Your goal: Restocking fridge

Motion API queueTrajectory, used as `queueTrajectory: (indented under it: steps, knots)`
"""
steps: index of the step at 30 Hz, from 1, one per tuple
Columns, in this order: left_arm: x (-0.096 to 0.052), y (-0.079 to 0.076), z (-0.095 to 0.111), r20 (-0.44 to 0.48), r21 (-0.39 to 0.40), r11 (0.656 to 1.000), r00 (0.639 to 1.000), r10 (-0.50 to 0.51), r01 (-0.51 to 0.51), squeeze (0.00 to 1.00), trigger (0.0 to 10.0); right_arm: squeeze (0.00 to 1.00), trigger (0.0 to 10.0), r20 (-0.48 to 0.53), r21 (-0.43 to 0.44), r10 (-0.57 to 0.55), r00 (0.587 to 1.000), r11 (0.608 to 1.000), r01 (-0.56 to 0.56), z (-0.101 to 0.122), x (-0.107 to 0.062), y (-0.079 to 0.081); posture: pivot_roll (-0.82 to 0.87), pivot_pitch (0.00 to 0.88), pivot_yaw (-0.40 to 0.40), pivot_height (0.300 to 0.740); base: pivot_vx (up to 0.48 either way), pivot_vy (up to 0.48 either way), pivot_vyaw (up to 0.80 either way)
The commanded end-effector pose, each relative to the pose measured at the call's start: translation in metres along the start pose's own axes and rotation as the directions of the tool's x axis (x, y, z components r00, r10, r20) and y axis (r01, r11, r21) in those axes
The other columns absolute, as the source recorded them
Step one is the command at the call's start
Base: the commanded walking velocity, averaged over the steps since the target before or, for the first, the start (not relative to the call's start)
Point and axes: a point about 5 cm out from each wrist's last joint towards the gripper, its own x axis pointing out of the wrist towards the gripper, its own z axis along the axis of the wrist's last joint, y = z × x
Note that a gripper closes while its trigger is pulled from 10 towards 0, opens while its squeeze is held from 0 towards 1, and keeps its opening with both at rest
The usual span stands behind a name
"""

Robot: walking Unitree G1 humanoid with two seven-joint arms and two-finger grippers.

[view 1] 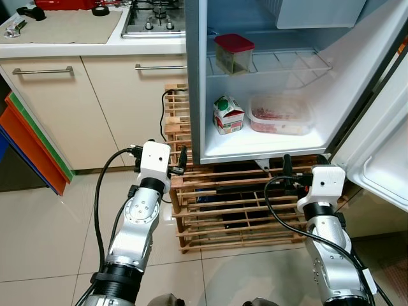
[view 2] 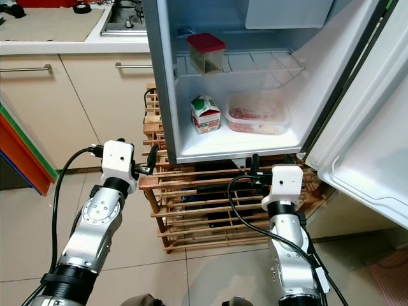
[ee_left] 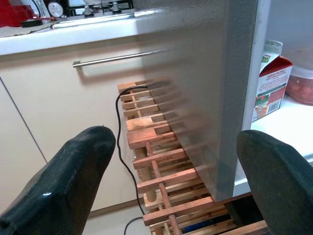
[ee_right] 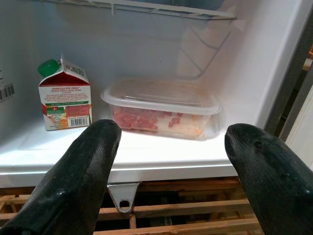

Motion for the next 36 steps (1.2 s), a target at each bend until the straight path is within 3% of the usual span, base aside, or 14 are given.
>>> queueTrajectory:
  steps: [1, 23, 28, 32, 36]
  knots:
    - [0.003, 0.002, 0.0, -0.011, -0.014, 1.0, 1.0, 0.017, -0.017, 0.0, 10.0, 0.0, 10.0, -0.024, -0.013, 0.004, 1.0, 1.0, -0.004, -0.004, -0.002, -0.002, 0.04, 0.026, 0.01, 0.74, -0.292, 0.0, 0.0]
    - [0.005, 0.0, -0.002, -0.011, 0.009, 1.0, 1.0, 0.005, -0.005, 0.0, 10.0, 0.0, 10.0, -0.02, -0.01, 0.014, 1.0, 1.0, -0.014, -0.002, -0.008, 0.001, 0.03, 0.027, 0.018, 0.74, -0.324, 0.0, 0.0]
    - [0.007, -0.002, 0.0, -0.007, -0.006, 0.999, 0.999, -0.047, 0.046, 0.0, 10.0, 0.0, 10.0, -0.021, -0.026, 0.052, 0.998, 0.998, -0.052, -0.003, -0.021, 0.008, 0.01, 0.024, 0.029, 0.74, 0.0, 0.0, 0.0]
    - [0.009, -0.006, 0.0, -0.001, -0.001, 0.998, 0.998, -0.069, 0.069, 0.0, 10.0, 0.0, 10.0, 0.022, -0.056, 0.113, 0.993, 0.992, -0.111, 0.006, -0.027, 0.02, -0.01, 0.021, 0.041, 0.74, 0.067, -0.414, 0.0]
    - [0.011, -0.006, -0.001, -0.006, -0.005, 0.998, 0.998, -0.063, 0.063, 0.0, 10.0, 0.0, 10.0, 0.03, -0.063, 0.12, 0.992, 0.991, -0.118, 0.009, -0.031, 0.02, -0.01, 0.021, 0.043, 0.74, 0.269, -0.395, 0.0]
